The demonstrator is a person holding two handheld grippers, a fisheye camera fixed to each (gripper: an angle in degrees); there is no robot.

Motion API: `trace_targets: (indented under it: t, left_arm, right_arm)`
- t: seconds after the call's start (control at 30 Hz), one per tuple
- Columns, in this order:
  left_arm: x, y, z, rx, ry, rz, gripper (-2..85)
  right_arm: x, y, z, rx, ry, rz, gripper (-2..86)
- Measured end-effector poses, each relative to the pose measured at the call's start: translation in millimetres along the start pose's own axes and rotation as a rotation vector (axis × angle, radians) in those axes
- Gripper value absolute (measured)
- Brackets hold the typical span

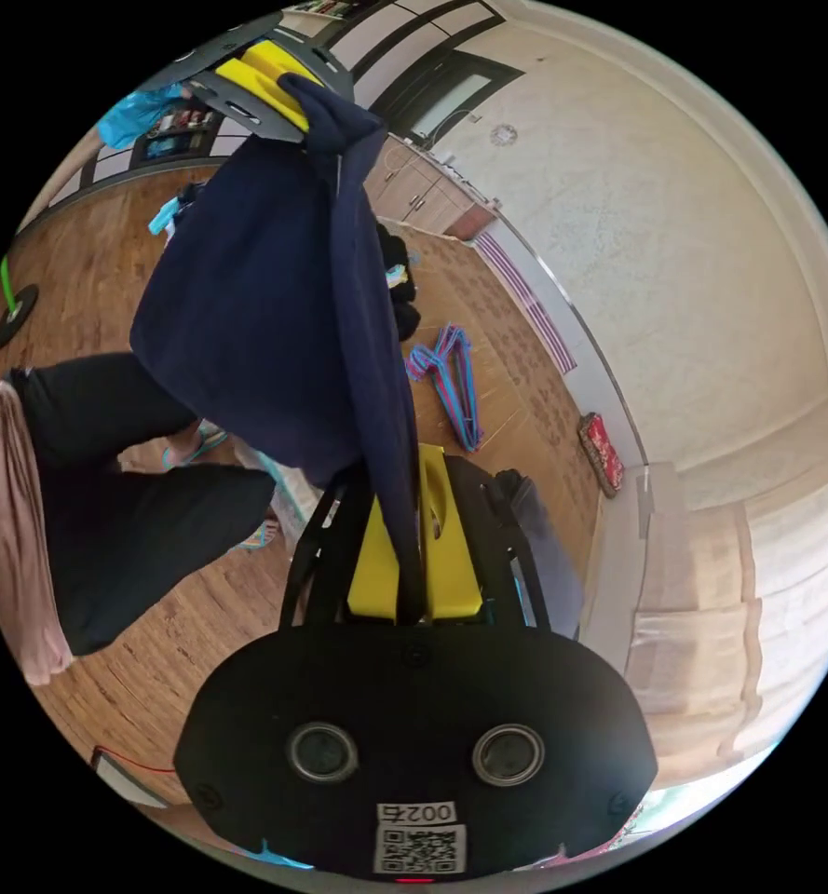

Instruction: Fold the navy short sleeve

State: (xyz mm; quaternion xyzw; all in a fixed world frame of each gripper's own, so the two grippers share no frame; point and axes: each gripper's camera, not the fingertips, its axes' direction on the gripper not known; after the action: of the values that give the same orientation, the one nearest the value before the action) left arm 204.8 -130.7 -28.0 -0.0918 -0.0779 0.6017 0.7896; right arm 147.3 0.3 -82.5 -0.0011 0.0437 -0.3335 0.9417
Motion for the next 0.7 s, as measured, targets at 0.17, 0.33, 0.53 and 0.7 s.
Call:
trace_targets:
  t: [0.17, 0.33, 0.53, 0.7]
  left_arm:
    - [-44.4, -10.6, 21.2, -0.009, -0.189, -0.127, -1.0]
    - [-67.8, -2.7, 27.2, 0.060, -0.249, -0.237, -1.0]
    - [-36.1, 43.9, 48.9, 0.138, -0.128, -0.246, -0.9]
    - [42.6, 118.9, 75.2, 0.188, 0.174, -0.150, -0.9]
  right_arm:
    - [51.7, -65.7, 7.5, 0.018, 0.118, 0.156, -0.8]
    - [72.9, -84.2, -3.2, 0.067, 0.244, 0.293, -0.8]
    - [32.8, -56.7, 3.7, 0.032, 0.222, 0.263, -0.8]
    - [-41.5, -1.1, 26.1, -0.049, 0.089, 0.190, -0.8]
